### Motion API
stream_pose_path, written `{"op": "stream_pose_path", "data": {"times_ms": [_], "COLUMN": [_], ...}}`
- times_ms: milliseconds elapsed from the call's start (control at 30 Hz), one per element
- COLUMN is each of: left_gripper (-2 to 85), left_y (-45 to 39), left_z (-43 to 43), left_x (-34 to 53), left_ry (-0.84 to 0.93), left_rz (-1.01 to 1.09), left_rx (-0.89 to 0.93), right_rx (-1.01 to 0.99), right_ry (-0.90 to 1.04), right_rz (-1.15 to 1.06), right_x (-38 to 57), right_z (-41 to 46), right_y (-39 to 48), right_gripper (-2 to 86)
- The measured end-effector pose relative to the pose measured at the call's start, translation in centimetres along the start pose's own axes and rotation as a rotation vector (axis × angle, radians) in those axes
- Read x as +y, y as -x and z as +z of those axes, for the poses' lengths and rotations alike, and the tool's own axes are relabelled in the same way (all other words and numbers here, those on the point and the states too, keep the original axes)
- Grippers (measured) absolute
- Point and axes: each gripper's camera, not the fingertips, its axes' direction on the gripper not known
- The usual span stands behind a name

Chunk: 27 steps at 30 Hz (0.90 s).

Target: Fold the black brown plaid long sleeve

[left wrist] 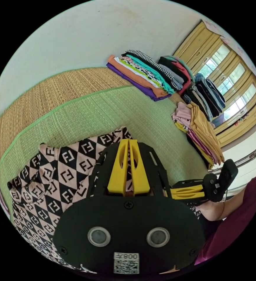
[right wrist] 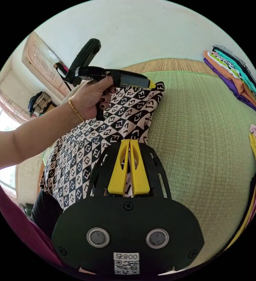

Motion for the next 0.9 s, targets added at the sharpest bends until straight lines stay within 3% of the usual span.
{"op": "stream_pose_path", "data": {"times_ms": [100,500,600,800,900], "left_gripper": [0.1,0.1,0.1,0.1,0.1], "left_y": [0.2,-3.5,-4.4,-4.3,-4.9], "left_z": [3.1,-0.9,1.0,-2.5,-3.2], "left_x": [-1.1,3.3,5.3,6.8,8.2], "left_ry": [0.084,-0.020,0.094,-0.018,0.006], "left_rz": [-0.019,-0.021,-0.014,-0.065,-0.045], "left_rx": [-0.045,0.086,0.041,0.107,0.083], "right_rx": [-0.058,-0.229,-0.234,-0.245,-0.265], "right_ry": [-0.009,-0.068,-0.065,-0.064,-0.063], "right_rz": [0.027,0.152,0.158,0.169,0.181], "right_x": [1.0,5.2,5.7,6.5,6.7], "right_z": [0.6,2.4,3.1,4.1,4.5], "right_y": [-1.6,-7.3,-7.8,-8.6,-9.3], "right_gripper": [0.1,0.0,0.0,0.1,0.1]}}
